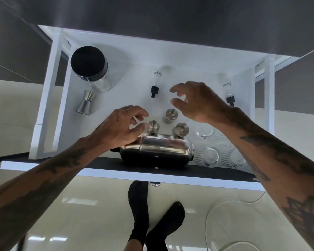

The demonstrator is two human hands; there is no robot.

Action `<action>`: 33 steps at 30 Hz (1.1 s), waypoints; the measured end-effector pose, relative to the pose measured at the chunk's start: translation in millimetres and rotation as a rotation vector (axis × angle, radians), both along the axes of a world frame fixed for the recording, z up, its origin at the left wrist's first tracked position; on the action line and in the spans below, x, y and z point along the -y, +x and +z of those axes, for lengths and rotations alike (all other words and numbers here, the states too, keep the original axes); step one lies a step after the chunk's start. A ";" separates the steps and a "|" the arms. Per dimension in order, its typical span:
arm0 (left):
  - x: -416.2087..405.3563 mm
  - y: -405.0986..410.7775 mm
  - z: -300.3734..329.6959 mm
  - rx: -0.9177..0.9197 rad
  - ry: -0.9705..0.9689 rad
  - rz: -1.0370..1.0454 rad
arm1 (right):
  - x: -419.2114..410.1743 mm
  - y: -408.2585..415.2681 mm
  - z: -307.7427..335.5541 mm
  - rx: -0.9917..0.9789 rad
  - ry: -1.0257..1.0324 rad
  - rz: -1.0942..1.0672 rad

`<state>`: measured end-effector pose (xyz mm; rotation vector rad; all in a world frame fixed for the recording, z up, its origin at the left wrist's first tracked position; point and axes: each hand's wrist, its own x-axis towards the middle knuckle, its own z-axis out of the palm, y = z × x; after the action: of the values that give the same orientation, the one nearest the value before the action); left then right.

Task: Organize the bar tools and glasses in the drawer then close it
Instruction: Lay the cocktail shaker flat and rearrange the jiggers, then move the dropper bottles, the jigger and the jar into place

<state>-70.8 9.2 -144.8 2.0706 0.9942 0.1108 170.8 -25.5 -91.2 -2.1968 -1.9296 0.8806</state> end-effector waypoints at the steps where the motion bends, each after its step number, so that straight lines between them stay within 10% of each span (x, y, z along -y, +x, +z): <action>1: -0.6 -2.6 -1.0 -0.038 0.001 0.033 | -4.4 -5.0 -3.2 0.000 -0.055 0.035; 15: 12.3 -18.2 -7.0 -0.165 -0.120 0.091 | 21.0 -30.6 -23.9 0.040 -0.178 0.224; 21: -22.3 0.8 -0.4 -0.077 0.090 0.297 | 8.9 4.7 -15.3 0.086 0.106 -0.135; 33: -66.2 95.1 -38.7 -0.314 0.152 0.349 | 20.4 76.5 -65.0 0.460 -0.147 -0.334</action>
<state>24.3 75.4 -183.5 2.0696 1.5791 0.0411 247.2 -46.0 -156.2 -2.9017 -1.6018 0.5096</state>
